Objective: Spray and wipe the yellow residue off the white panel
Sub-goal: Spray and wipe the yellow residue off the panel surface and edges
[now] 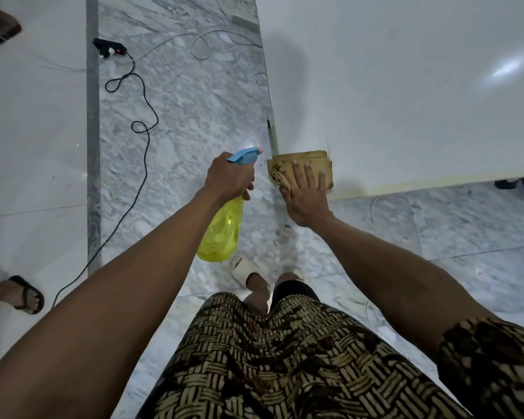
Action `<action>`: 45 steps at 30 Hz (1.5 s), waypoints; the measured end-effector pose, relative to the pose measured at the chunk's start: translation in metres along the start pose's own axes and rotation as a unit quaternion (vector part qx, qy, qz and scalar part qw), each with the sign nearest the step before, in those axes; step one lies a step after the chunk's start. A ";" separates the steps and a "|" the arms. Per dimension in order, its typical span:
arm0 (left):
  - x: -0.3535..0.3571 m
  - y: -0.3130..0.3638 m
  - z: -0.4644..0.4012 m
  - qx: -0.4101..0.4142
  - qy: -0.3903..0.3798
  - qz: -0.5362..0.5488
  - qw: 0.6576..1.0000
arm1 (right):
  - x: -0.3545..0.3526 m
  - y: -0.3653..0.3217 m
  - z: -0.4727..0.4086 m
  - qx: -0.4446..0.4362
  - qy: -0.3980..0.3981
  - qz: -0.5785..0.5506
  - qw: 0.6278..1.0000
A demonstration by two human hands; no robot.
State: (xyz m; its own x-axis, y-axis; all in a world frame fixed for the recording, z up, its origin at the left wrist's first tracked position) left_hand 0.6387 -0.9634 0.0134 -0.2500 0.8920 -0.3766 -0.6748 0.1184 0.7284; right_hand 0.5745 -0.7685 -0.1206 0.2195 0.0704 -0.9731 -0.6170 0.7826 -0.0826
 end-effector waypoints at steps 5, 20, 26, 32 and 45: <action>0.021 0.000 0.017 -0.011 0.007 0.003 1.000 | 0.003 -0.003 0.036 -0.019 -0.021 -0.019 0.999; 0.023 0.038 0.080 0.037 0.054 0.094 0.993 | -0.132 0.021 0.058 0.161 -0.112 -0.691 0.696; -0.017 0.074 0.073 0.065 0.051 0.086 0.993 | -0.185 0.000 0.010 0.132 -0.076 -0.870 0.468; -0.074 0.099 0.037 0.039 0.055 0.060 0.996 | -0.216 -0.045 -0.058 0.098 -0.092 -0.899 0.418; -0.179 0.130 -0.077 0.040 0.056 0.019 0.997 | -0.237 -0.126 -0.193 0.159 -0.079 -0.900 0.398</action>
State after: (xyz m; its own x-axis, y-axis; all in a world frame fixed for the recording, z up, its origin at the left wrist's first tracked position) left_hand 0.5422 -1.1411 0.1318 -0.3526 0.8429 -0.4065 -0.6075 0.1242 0.7845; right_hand 0.4541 -1.0032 0.0786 0.1487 -0.7631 0.6290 0.7685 -0.3111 -0.5591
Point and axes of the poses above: each hand's wrist, its own z-axis away from the middle knuckle, its own x-axis out of the palm, y = z × x, the point moved 1 cm from there along -z, towards the middle knuckle, and after that the axes turned 4 degrees about z, right-handed, at the moved point
